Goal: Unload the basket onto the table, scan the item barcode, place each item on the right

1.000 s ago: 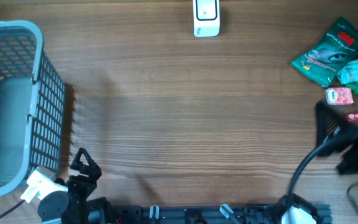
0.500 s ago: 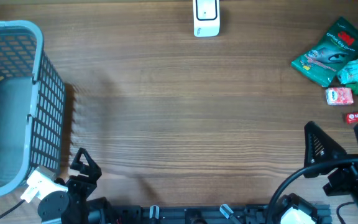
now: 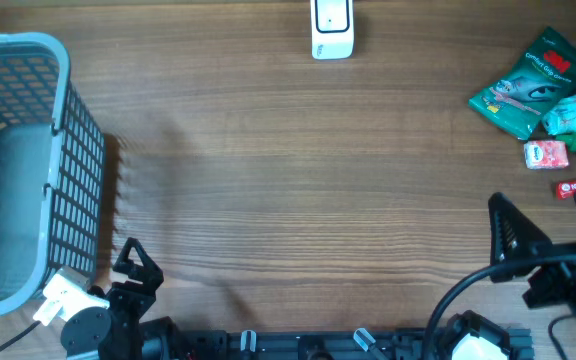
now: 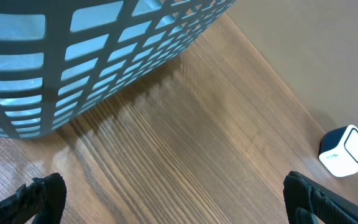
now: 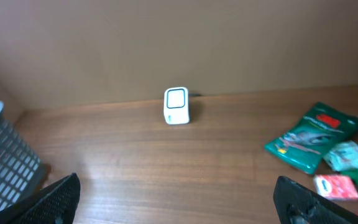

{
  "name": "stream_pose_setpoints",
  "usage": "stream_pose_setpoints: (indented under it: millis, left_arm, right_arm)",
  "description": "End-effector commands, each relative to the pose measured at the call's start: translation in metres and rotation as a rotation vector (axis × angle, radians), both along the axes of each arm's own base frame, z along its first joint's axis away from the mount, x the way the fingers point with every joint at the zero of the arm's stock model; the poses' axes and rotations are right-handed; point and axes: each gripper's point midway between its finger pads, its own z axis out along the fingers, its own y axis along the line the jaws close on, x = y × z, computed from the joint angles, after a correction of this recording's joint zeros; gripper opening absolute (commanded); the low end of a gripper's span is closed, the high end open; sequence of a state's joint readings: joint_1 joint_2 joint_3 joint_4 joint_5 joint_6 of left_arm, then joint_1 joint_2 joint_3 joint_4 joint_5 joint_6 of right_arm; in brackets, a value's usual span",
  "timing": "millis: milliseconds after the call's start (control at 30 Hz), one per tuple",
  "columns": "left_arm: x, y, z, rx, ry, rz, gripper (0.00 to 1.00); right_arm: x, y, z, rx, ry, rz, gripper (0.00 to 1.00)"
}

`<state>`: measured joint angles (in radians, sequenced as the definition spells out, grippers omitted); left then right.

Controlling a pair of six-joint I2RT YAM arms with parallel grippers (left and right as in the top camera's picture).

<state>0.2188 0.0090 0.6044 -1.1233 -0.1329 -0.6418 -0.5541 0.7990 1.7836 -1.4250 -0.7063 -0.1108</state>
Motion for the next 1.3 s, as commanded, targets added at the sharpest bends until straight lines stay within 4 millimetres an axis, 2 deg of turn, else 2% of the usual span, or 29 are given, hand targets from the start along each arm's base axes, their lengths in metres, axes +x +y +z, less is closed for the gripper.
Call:
stream_pose_setpoints:
  millis: [0,133,267,400,567,700,800,1000,1267]
  left_arm:
    - [-0.001,0.002,0.0,0.002,-0.002,0.017,1.0]
    - [-0.001,0.002,0.0,0.002,-0.002,0.016,1.0]
    - [-0.001,0.002,0.0,0.002,-0.002,0.016,1.0]
    - [-0.001,0.002,0.0,0.002,-0.002,0.016,1.0]
    - [-0.001,0.002,0.0,0.002,-0.002,0.016,1.0]
    - [-0.001,0.002,0.0,0.002,-0.002,0.016,1.0]
    - [-0.001,0.002,0.0,0.002,-0.002,0.016,1.0]
    - [-0.001,0.002,0.0,0.002,-0.002,0.016,1.0]
    - [-0.001,0.002,0.0,0.002,-0.002,0.016,1.0]
  right_arm:
    - [0.014,0.005,-0.002,-0.027,-0.029,0.103,1.0]
    - [0.033,0.016,0.003,-0.074,-0.127,0.227,1.0]
    - [0.041,0.03,-0.006,-0.113,-0.236,0.324,1.0]
    - [0.043,0.037,-0.025,-0.156,-0.35,0.356,1.0]
    - [0.054,0.035,-0.053,-0.22,-0.518,0.349,1.0]
    - [0.062,0.033,-0.088,-0.25,-0.595,0.346,1.0]
    - [0.059,0.034,-0.103,-0.28,-0.672,0.34,1.0]
    - [0.047,0.023,-0.111,-0.347,-0.861,0.227,1.0]
    - [0.04,0.017,-0.129,-0.357,-0.995,0.149,1.0]
